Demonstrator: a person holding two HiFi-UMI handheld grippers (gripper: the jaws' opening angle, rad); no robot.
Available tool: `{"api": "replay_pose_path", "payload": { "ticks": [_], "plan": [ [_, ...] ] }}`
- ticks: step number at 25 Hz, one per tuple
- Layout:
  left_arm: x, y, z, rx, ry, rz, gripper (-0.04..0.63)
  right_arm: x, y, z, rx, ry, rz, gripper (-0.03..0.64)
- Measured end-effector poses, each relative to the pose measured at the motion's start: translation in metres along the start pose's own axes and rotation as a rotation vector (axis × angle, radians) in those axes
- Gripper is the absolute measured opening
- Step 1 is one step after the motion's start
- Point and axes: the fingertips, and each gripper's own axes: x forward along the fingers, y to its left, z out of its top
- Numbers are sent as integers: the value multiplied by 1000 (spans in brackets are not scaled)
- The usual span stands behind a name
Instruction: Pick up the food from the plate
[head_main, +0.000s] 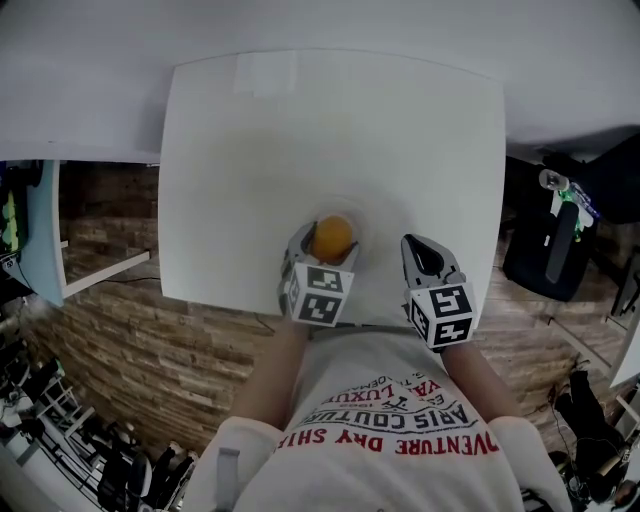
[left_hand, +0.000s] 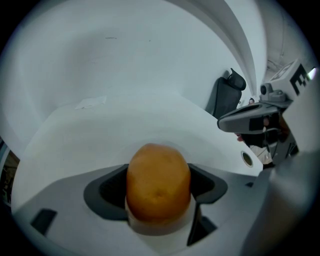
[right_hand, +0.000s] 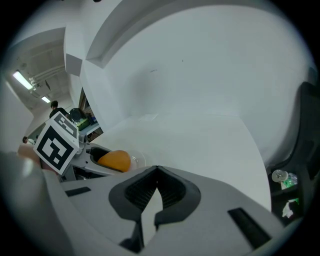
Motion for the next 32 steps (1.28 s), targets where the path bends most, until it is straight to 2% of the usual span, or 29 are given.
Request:
{"api": "replay_pose_path", "payload": {
  "ticks": [7, 10, 15, 24, 32],
  "plan": [
    [-5, -7, 7, -19, -24, -22, 360, -1, -2, 5, -4, -8, 1, 11],
    [-16, -5, 20, -23, -68, -16, 360, -4, 0, 11, -7, -24, -2, 11],
    [-47, -1, 54, -27, -191, 10, 360, -15, 0, 28, -6, -74, -14, 11],
    [-117, -1, 124, 12, -421, 52, 360, -52, 1, 68, 4, -198, -46, 11],
    [-178, 2, 173, 22, -625, 93, 360, -85, 9, 114, -32, -362, -57, 11]
  ]
}}
